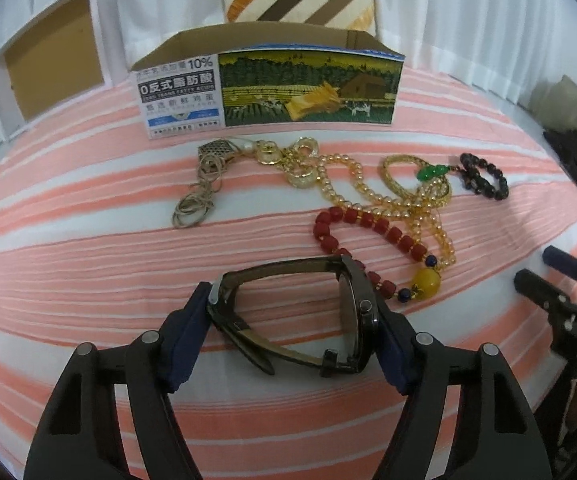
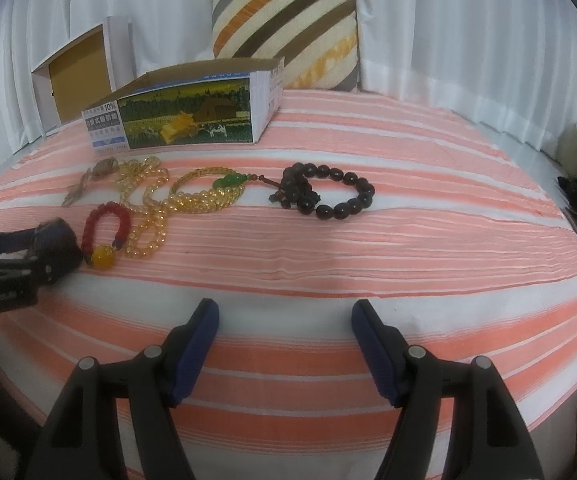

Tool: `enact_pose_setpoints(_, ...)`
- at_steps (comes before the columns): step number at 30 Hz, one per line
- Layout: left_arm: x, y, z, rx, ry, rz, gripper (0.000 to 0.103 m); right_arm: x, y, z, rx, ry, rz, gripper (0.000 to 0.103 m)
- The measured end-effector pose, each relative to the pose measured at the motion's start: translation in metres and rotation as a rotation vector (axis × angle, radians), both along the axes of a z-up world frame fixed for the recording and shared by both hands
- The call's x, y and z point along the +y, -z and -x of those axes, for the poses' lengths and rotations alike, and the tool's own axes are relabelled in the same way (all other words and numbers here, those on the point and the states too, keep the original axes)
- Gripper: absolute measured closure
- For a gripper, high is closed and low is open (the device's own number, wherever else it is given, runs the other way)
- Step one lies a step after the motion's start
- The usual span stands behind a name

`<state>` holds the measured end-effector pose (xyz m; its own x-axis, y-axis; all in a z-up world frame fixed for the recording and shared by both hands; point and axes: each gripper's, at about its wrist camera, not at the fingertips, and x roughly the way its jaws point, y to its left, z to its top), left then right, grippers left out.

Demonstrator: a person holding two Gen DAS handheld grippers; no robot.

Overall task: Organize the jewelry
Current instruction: 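Close the left tool on the black leather watch band, then lift the watch with the left tool while the right tool grasps the black bead bracelet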

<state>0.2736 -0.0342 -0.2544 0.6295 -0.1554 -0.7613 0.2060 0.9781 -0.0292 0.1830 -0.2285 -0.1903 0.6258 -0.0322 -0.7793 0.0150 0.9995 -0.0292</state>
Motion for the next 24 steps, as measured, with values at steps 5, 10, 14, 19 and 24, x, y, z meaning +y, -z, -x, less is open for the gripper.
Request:
enact_pose_setpoints(5,0.002,0.001,0.005,-0.024,-0.012,-0.012,0.029,-0.019,-0.001,-0.02,0.042,0.059,-0.029,0.032)
enact_pose_setpoints(10,0.002,0.002,0.007,-0.036,-0.004,-0.013,0.028,-0.046,-0.005,-0.049,0.077,0.118,-0.127,0.032)
enact_pose_setpoints(14,0.001,0.002,0.008,-0.043,-0.004,-0.012,0.028,-0.068,-0.004,-0.073,0.09,0.211,-0.215,0.032)
enact_pose_setpoints(19,0.001,0.003,0.008,-0.044,-0.005,-0.011,0.028,-0.07,0.0,-0.111,0.112,0.231,-0.099,0.045)
enact_pose_setpoints(24,0.002,0.003,0.008,-0.044,-0.007,-0.008,0.028,-0.045,0.006,-0.126,0.117,0.092,0.064,0.083)
